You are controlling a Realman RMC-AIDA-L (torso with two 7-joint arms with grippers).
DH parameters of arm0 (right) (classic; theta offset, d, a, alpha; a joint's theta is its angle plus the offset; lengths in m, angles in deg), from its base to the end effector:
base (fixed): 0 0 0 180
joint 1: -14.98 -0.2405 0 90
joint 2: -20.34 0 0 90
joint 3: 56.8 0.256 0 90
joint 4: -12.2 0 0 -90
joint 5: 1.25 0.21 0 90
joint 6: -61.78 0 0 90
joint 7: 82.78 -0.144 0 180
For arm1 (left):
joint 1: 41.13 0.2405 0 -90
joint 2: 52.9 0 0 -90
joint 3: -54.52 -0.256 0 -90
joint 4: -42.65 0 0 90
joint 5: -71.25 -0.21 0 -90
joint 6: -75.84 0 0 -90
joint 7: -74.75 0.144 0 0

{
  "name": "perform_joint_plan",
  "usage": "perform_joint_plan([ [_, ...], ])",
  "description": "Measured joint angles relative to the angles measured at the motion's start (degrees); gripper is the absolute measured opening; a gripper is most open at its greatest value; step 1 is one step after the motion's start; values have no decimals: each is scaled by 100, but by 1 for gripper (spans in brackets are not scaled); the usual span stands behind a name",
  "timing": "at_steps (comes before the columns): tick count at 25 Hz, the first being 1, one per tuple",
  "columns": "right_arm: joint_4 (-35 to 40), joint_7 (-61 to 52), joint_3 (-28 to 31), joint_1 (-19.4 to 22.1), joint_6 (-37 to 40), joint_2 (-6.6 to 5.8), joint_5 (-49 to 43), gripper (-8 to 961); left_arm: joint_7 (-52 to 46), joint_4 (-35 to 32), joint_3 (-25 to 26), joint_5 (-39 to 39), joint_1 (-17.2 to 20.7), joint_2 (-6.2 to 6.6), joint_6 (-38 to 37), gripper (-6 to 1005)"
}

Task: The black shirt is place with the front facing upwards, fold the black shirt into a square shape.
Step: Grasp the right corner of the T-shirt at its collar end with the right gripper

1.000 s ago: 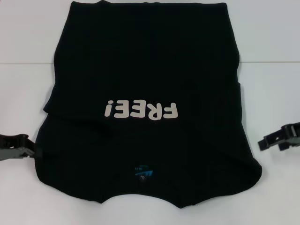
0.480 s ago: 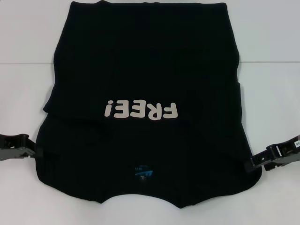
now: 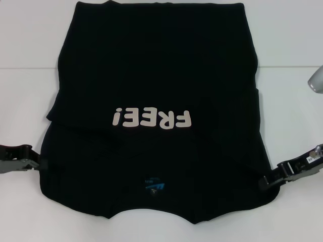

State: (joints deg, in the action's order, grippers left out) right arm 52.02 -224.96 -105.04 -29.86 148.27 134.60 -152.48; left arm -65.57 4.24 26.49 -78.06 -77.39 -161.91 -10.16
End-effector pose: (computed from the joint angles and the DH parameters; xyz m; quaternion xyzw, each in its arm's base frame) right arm 0.2644 0.3735 0.0124 -0.8169 0.5594 -0.0974 0.1014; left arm -0.3360 0.3499 0.0767 -0.7201 -0.6729 -0.0488 0.1625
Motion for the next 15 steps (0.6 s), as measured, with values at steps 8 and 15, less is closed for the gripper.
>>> perform_joint_plan([
  [8,26,-19,-113,0,7,17,-9,389,77,0,0,59,21,4,-32,11],
  [15,25,3,-124,-25,108,-9,-11,189,81,0,0,61,23,4,-70,11],
])
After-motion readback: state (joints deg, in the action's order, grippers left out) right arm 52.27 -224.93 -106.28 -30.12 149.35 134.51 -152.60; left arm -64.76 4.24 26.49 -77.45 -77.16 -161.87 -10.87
